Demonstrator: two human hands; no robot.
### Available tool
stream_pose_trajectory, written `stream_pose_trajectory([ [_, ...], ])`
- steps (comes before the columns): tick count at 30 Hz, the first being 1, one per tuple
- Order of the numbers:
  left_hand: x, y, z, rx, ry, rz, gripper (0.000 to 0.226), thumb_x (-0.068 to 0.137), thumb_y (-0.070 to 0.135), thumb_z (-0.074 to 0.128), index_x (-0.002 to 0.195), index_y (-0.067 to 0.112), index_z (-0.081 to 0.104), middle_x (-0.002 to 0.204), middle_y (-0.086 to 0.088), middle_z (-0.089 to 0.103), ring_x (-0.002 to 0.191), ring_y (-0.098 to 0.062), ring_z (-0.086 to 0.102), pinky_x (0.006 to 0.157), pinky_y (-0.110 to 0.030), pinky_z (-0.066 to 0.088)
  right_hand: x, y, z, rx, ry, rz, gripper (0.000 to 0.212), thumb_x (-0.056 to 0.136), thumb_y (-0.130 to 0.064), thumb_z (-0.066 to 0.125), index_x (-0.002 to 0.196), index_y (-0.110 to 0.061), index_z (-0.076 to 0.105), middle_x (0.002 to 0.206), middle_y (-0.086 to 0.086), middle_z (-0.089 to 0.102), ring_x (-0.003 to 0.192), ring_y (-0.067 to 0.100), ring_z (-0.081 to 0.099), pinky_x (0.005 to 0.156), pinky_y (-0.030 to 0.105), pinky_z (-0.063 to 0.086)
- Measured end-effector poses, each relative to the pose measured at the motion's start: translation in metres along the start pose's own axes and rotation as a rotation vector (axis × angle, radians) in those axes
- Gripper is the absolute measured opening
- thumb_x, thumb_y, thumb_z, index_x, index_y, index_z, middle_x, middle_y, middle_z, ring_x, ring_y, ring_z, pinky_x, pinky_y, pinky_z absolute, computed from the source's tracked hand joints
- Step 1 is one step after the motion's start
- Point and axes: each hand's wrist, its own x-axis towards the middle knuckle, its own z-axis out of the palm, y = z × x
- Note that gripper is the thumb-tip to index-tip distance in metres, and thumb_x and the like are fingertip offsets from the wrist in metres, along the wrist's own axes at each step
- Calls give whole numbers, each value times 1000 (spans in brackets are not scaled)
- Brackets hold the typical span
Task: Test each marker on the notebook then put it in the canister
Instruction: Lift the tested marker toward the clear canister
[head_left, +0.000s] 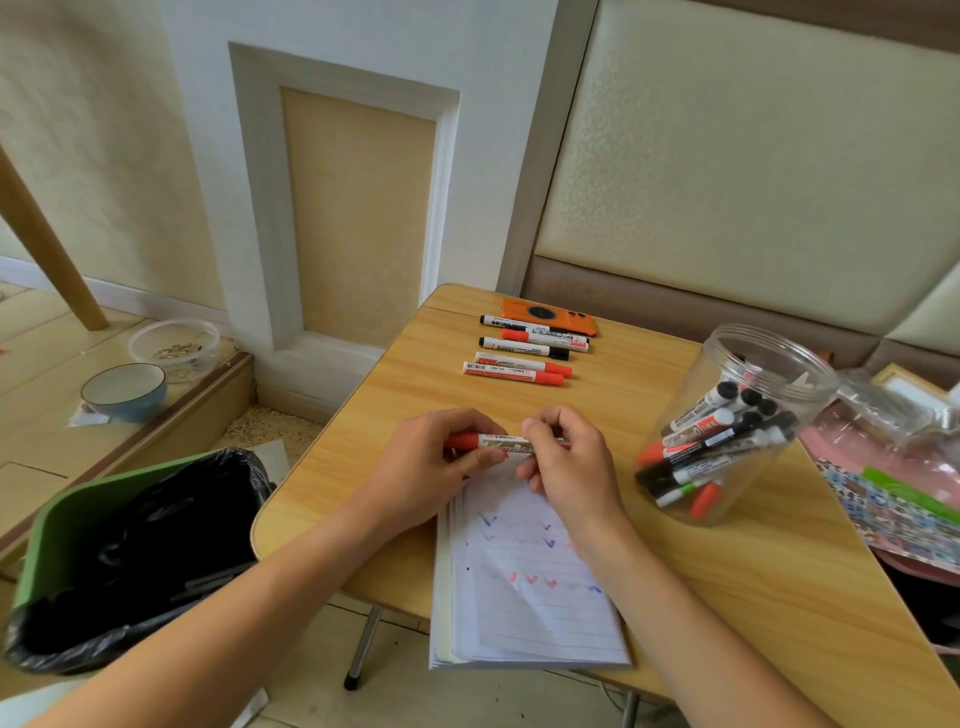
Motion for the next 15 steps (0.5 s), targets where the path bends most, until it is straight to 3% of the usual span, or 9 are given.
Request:
stream_pose_trajectory([
  [4, -1, -1, 6, 44, -32, -26, 40, 89, 30, 75, 124, 32, 56, 101, 11, 59, 87, -2, 54, 70, -14, 40, 1, -13, -11, 66, 76, -94, 7, 97, -11, 61, 100, -17, 63, 87, 3, 67, 61, 9, 66, 58, 25, 51],
  [6, -2, 0, 7, 78, -47, -46, 51, 88, 28, 76, 131, 31, 50, 113, 10, 53, 98, -1, 48, 80, -11, 37, 2, -24, -21, 93, 138, -184, 10, 96, -12, 67, 103, -17, 61, 86, 3, 69, 62, 9, 67, 58, 22, 51],
  [11, -5, 6, 9, 222, -38, -100, 54, 90, 34, 70, 137, 32, 45, 130, 6, 48, 121, -13, 42, 104, -35, 41, 8, -51, -58, 13, 296, -433, 8, 97, -21, 69, 93, -25, 64, 77, -11, 66, 62, 12, 68, 59, 34, 50],
  [15, -9, 14, 10, 201, -56, -166, 52, 91, 33, 69, 137, 32, 45, 140, 3, 43, 128, -16, 40, 106, -32, 40, 8, -81, -101, -134, 473, -560, 6, 99, -29, 63, 94, -25, 61, 72, -12, 66, 68, 16, 71, 67, 42, 58],
])
